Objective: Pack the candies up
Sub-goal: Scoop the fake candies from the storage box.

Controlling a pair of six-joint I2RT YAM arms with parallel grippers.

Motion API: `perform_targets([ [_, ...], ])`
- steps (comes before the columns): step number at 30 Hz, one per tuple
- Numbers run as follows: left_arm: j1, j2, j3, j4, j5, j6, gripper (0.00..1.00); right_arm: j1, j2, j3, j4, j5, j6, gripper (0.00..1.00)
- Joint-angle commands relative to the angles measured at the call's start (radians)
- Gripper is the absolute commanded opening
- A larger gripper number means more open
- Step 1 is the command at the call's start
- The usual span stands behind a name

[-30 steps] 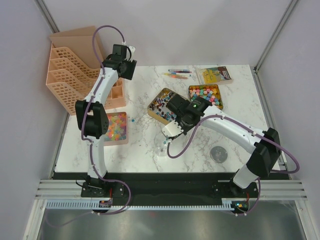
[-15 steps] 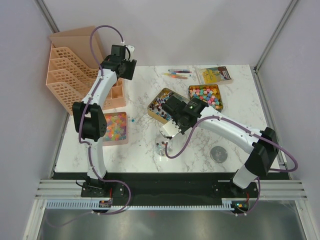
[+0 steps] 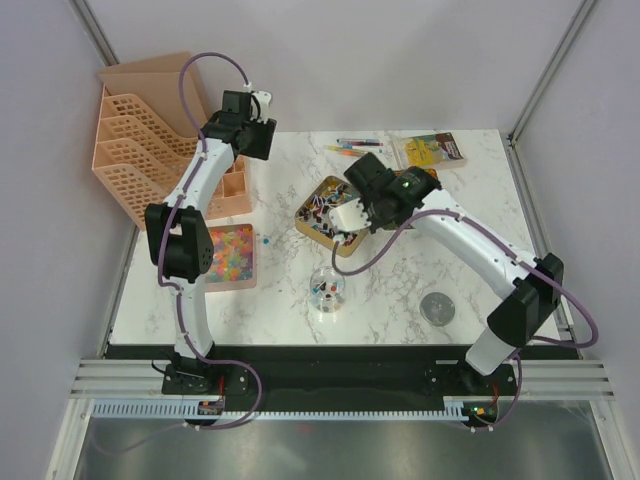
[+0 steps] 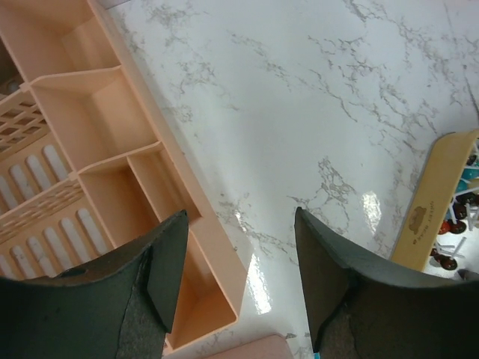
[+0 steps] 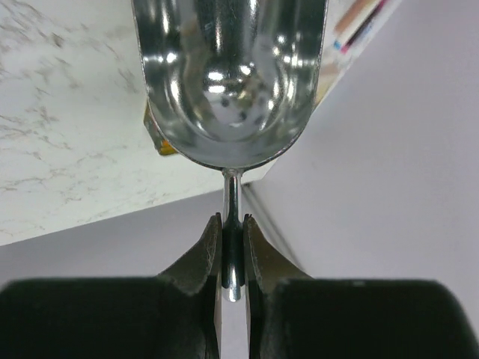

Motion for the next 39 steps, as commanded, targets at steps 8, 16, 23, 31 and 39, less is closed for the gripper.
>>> perform_targets([
  [8, -0.027, -0.07, -0.061, 0.029, 0.152, -0.039, 0.65, -0.446, 0.271, 0.199, 0.072, 0.107, -0.012, 0.0],
  [16, -0.047, -0.107, -0.159, 0.028, 0.152, -0.042, 0.64, -0.54, 0.51, 0.411, 0.087, 0.233, -0.073, 0.0],
  [23, -0.047, -0.116, -0.202, 0.028, 0.126, -0.04, 0.64, -0.536, 0.523, 0.313, 0.301, 0.365, -0.272, 0.0],
  [31, -0.047, -0.115, -0.205, 0.031, 0.125, -0.045, 0.64, -0.536, 0.555, 0.301, 0.389, 0.412, -0.362, 0.0],
  [39, -0.046, -0.11, -0.211, 0.029, 0.135, -0.051, 0.64, -0.548, 0.563, 0.25, 0.475, 0.429, -0.435, 0.0],
])
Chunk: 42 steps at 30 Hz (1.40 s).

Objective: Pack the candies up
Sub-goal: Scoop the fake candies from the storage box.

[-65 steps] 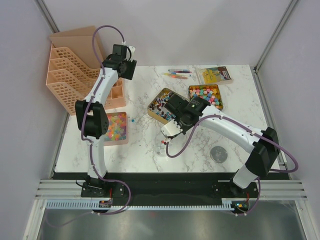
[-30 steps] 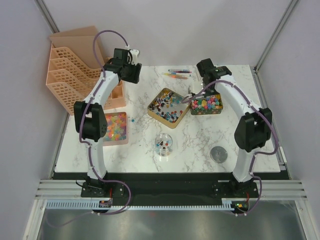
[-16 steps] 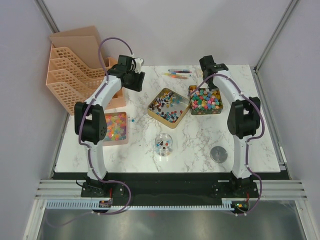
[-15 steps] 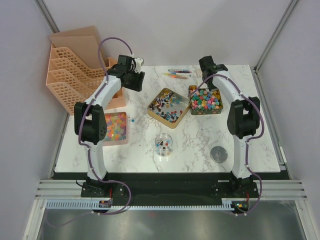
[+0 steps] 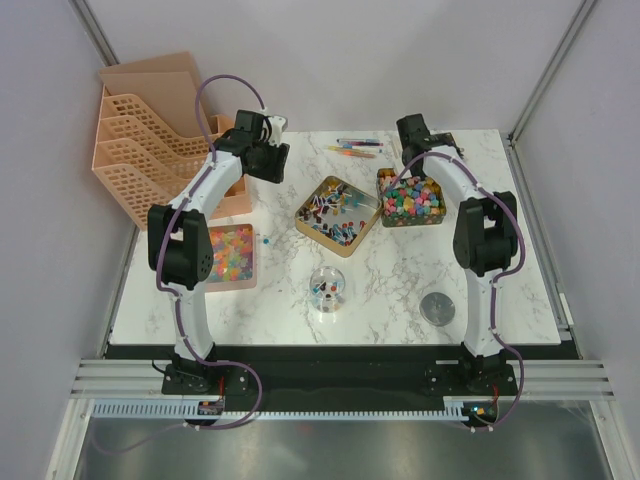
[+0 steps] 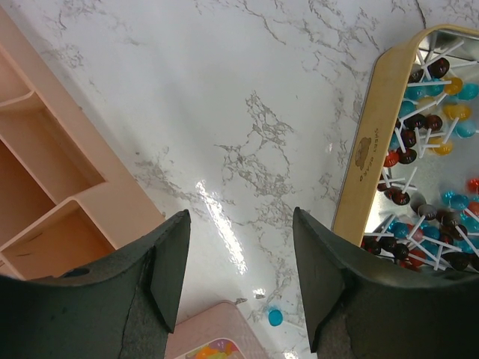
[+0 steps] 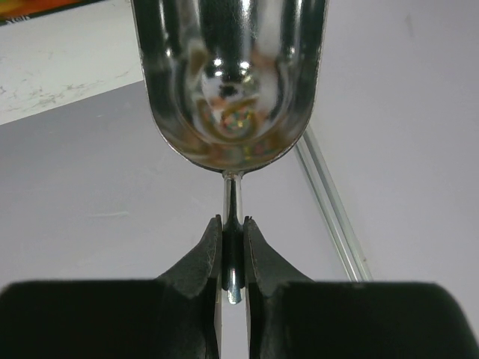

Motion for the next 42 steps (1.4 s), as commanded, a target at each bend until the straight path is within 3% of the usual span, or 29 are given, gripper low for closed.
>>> perform_targets([
  [1, 0.002, -0.044, -0.002, 0.023, 0.003, -0.03, 0.64, -0.008, -0.014, -0.052, 0.104, 0.056, -0.079, 0.0],
  [8, 0.002, -0.047, -0.012, 0.025, 0.004, -0.039, 0.64, -0.007, -0.099, -0.301, 0.297, 0.061, -0.19, 0.0],
  [15, -0.004, -0.049, -0.024, 0.025, 0.007, -0.042, 0.64, -0.002, -0.097, -0.299, 0.298, 0.003, -0.175, 0.0],
  [28, -0.034, -0.046, -0.041, 0.039, -0.04, -0.025, 0.64, 0.038, -0.177, -0.457, 0.347, -0.146, -0.255, 0.0],
  [42, -0.047, -0.066, -0.09, 0.056, -0.103, 0.005, 0.64, 0.044, -0.155, -0.451, 0.301, -0.263, -0.325, 0.0],
])
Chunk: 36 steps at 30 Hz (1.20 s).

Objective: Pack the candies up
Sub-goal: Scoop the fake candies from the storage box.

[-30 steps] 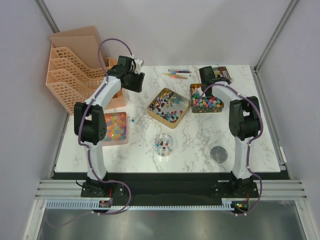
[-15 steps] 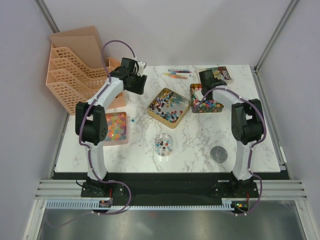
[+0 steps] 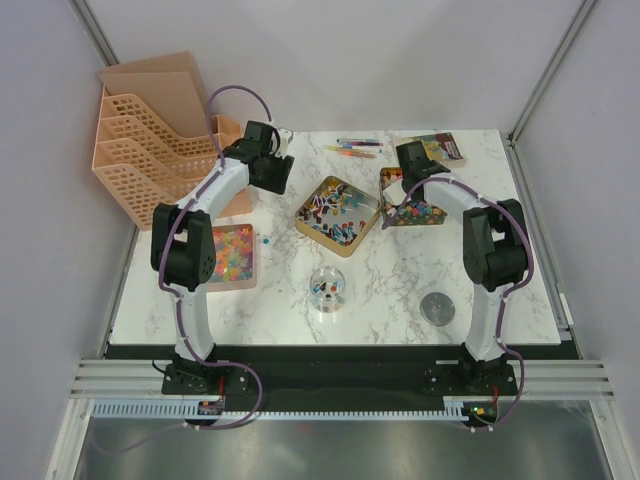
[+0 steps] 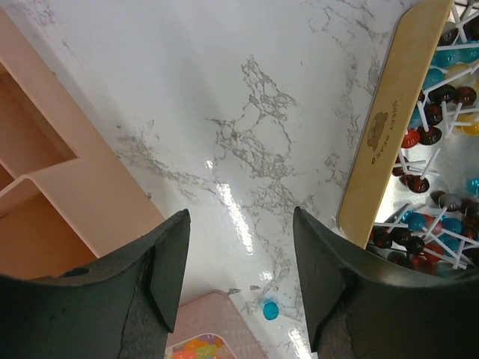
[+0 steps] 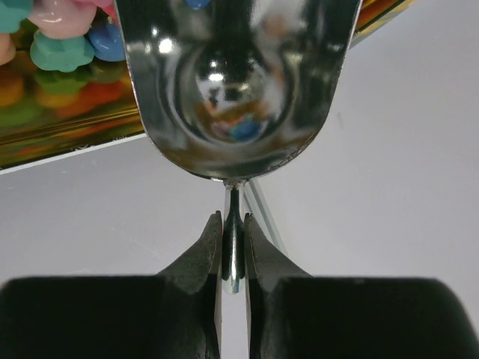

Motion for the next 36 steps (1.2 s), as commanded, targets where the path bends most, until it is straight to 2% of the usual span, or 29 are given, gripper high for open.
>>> perform_targets([
  [1, -0.008, -0.062, -0.017, 0.04, -0.029, 0.022, 0.64, 0.01, 0.023, 0.024, -0.14, -0.094, -0.058, 0.01],
  [6, -0.008, -0.065, -0.029, 0.047, -0.067, 0.033, 0.64, -0.006, 0.058, 0.087, -0.223, -0.117, -0.052, 0.0],
  [15, -0.008, -0.043, -0.023, 0.053, -0.097, 0.053, 0.65, -0.052, 0.086, 0.104, -0.349, -0.153, -0.104, 0.0],
  [21, -0.01, -0.036, -0.023, 0.06, -0.117, 0.068, 0.65, -0.061, 0.092, 0.101, -0.369, -0.178, -0.1, 0.0],
  [36, -0.042, 0.015, 0.011, 0.066, -0.183, 0.094, 0.67, -0.067, 0.141, 0.258, -0.593, -0.408, -0.035, 0.0],
])
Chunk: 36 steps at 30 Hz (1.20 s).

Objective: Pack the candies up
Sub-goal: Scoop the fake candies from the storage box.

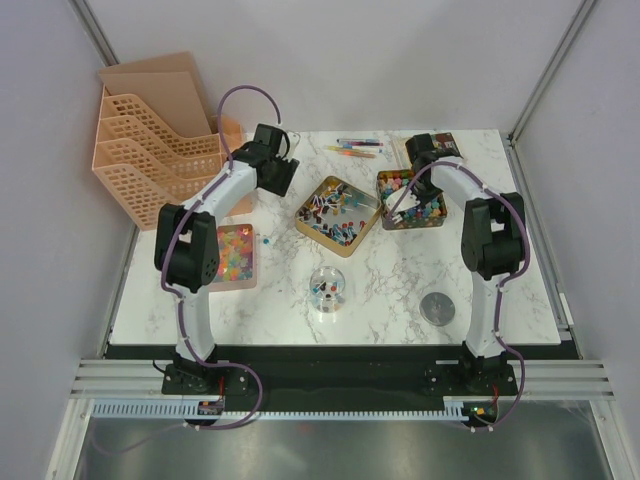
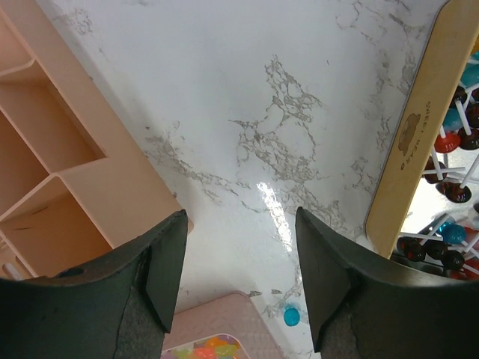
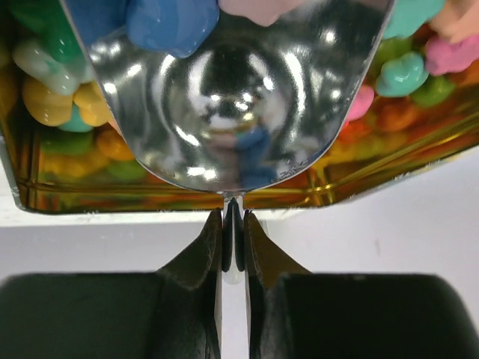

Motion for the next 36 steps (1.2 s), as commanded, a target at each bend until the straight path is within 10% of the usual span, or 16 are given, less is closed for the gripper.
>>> perform_targets([
  [1, -0.002, 0.018, 0.037, 0.034, -0.039, 0.038, 0.67, 0.007, 0.035, 0.03, -0.141, -0.123, -0.014, 0.0],
  [36, 0.001, 0.096, 0.142, 0.026, -0.146, 0.184, 0.68, -0.082, 0.026, 0.194, -0.343, -0.469, 0.144, 0.0],
])
